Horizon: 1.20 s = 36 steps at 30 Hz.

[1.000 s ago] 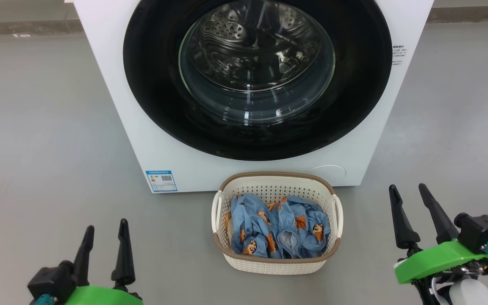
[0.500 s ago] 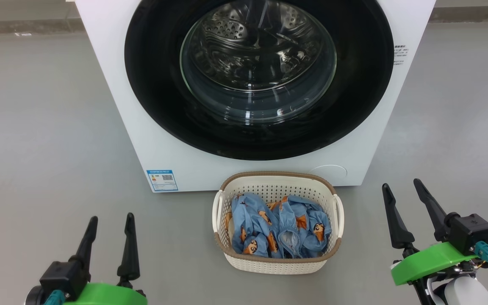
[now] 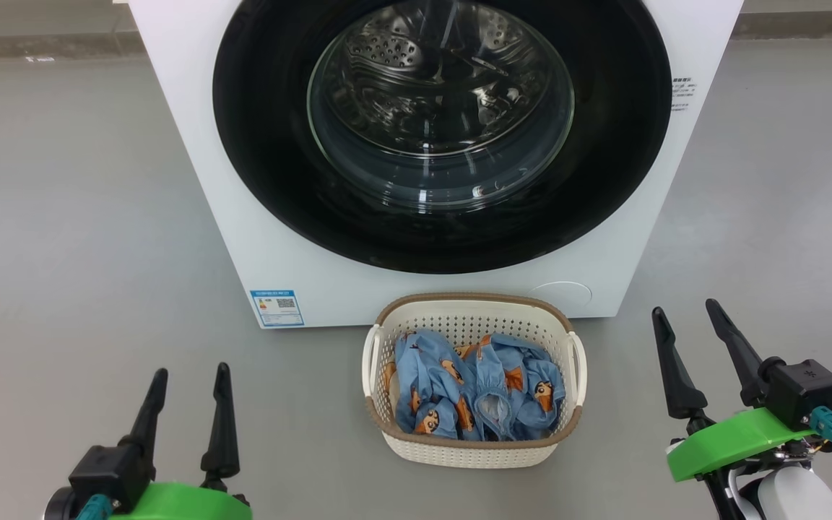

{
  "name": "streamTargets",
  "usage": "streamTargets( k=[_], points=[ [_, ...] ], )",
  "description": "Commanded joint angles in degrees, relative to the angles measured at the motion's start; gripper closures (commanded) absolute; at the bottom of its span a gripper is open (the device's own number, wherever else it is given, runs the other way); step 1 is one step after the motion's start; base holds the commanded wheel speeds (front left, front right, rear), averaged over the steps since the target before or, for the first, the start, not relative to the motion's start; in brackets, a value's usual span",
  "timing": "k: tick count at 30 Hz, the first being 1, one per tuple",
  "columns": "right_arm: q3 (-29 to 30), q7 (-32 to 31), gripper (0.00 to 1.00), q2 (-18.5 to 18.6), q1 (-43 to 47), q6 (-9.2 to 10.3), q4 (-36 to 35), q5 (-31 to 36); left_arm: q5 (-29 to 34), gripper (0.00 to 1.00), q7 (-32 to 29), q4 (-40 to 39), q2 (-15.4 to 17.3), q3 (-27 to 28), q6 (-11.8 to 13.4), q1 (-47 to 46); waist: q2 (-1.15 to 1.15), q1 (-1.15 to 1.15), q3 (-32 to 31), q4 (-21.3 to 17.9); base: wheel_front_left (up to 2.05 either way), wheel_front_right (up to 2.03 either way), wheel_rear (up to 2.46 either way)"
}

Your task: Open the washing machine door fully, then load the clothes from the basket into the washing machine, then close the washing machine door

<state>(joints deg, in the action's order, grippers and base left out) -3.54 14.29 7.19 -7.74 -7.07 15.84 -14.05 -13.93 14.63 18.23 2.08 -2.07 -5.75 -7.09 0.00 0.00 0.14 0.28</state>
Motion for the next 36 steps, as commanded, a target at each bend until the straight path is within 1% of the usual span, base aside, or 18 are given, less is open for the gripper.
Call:
streamTargets(
  k=[1,21,28,36],
  points=[
    [-1.33,0.71,0.00,0.59,-1.85,-0.42,-1.07,0.06,0.26,0.00,0.37,-0.91,0.80,1.44,0.34,-2.13,0.00,0.00,-0.03,0.00,0.00,0.00,0.00],
    [-1.92,0.71,0.00,1.11,-1.85,-0.42,-0.69,-0.27,0.58,0.00,0.37,0.48,0.80,1.35,0.31,-1.99,0.00,0.00,-0.55,-0.20,0.06,0.06,-0.11],
    [-1.85,0.71,0.00,1.05,-1.78,-0.42,-0.77,-0.35,0.28,0.00,0.37,0.33,0.80,1.34,0.24,-1.98,0.00,0.00,-0.48,-0.24,0.75,0.75,-1.49],
    [-1.71,0.71,0.00,0.87,-1.94,-0.42,-0.89,-0.77,0.34,0.00,0.37,0.33,0.80,1.79,0.01,-2.08,0.00,0.00,-0.18,-0.31,1.20,1.20,-2.39]
  ],
)
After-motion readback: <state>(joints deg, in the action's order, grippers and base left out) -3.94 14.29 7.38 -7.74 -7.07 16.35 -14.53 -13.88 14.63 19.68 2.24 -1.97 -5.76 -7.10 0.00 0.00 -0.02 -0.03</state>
